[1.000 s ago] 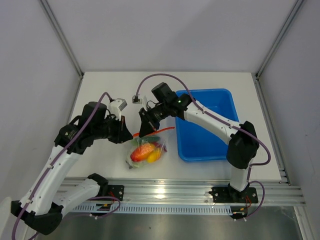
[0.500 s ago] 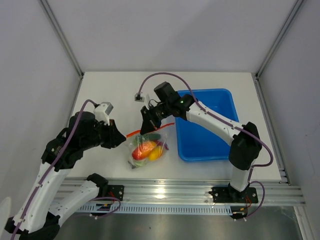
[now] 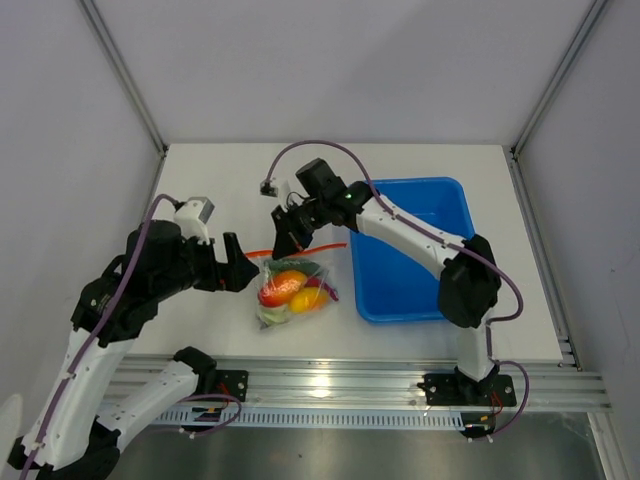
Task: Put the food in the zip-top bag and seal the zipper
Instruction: Zip the zipper food storage bag at the center of the board, then place the zipper food storage bag at the center of the board.
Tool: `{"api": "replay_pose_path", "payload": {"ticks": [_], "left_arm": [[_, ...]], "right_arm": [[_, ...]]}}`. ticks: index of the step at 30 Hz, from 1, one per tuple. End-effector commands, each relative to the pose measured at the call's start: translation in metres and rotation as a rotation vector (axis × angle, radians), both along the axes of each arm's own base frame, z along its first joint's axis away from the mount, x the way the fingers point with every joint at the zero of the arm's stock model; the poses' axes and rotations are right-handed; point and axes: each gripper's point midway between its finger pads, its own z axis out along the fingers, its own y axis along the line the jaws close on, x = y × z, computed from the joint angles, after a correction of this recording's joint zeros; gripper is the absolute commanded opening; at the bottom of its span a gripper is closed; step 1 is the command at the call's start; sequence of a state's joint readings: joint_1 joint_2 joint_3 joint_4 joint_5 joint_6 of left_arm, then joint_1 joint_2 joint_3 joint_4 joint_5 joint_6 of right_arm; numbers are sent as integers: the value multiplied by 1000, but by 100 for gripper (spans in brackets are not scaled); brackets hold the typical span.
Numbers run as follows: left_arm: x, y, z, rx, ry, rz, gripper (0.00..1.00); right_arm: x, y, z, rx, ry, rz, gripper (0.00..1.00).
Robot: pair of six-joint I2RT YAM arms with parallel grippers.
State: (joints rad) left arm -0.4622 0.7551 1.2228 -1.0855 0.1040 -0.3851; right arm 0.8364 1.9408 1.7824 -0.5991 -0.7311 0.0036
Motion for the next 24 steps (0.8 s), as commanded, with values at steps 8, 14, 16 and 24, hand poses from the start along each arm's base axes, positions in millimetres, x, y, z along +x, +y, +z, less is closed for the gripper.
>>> {"api": "replay_pose_path", "payload": {"ticks": [8,14,16,24], "left_arm": [[-16,10,18,-14,-37,11,100],[-28,6,15,-58,-13,-10,100],[-32,6,15,-74,-8,-7,100],[-41,7,6,-123,15,19,100]], "right_arm": [[111,49,-33,56,-18,-129,0],[157,71,-58,120,33,-226,0],[172,74,-65,127,17,-287,0],[210,73,-108,70,35,-516,0]]}}
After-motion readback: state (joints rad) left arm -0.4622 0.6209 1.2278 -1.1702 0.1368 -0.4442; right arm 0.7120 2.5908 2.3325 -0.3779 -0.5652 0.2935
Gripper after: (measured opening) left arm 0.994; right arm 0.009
